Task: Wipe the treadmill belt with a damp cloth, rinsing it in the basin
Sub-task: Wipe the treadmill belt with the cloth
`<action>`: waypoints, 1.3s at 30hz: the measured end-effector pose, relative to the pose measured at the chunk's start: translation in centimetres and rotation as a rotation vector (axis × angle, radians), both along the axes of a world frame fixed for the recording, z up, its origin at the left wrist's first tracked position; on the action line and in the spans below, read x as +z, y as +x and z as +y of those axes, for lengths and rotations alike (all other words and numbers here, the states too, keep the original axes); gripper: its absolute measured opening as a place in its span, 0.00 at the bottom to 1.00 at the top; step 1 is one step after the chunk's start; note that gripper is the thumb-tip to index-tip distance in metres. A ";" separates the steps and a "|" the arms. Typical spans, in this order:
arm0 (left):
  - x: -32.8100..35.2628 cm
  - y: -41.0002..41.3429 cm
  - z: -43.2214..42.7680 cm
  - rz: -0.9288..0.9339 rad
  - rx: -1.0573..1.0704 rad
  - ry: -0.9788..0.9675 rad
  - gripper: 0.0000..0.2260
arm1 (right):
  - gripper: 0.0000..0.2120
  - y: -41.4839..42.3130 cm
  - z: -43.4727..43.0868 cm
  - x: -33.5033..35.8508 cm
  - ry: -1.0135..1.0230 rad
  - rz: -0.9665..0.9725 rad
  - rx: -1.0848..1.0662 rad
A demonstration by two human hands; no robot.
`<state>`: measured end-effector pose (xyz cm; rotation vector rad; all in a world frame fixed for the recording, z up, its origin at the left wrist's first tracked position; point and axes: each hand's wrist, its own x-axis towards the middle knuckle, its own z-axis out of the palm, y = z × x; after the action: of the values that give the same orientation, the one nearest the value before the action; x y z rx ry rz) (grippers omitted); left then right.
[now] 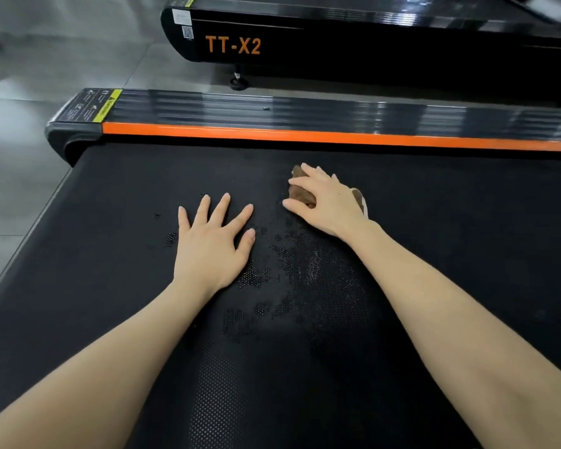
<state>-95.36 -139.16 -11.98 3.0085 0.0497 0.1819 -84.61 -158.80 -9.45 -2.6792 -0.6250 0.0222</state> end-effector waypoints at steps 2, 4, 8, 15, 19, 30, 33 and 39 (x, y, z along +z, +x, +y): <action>0.0 -0.1 0.0 0.000 -0.005 0.005 0.31 | 0.23 -1.8 -0.5 -0.3 0.021 0.016 0.050; 0.1 -0.2 0.1 0.000 -0.007 0.007 0.30 | 0.22 -4.5 -0.9 -0.2 0.029 0.026 0.107; 0.3 -0.2 0.1 0.019 -0.009 -0.005 0.23 | 0.21 -12.6 -2.2 0.2 0.055 0.064 0.199; 0.3 -0.3 0.0 0.009 -0.005 -0.009 0.22 | 0.20 -21.3 -4.9 0.2 -0.034 0.000 0.407; 0.3 -0.3 0.0 0.010 -0.001 0.013 0.22 | 0.18 -13.7 -2.0 0.2 -0.099 -0.053 0.179; 0.4 -0.2 0.1 0.001 -0.014 -0.001 0.22 | 0.22 -21.4 -1.4 1.3 0.111 0.121 0.138; 0.4 -0.2 0.0 0.005 -0.021 -0.011 0.22 | 0.24 -25.9 -3.6 0.4 0.008 0.093 0.196; 2.2 -1.3 -0.5 -0.078 -0.083 -0.057 0.21 | 0.18 -26.7 -3.3 -0.3 -0.014 -0.029 0.112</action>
<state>-96.70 -139.69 -9.79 2.9368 -0.0764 0.2843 -111.34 -162.06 -9.79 -2.6588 -0.7862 0.0181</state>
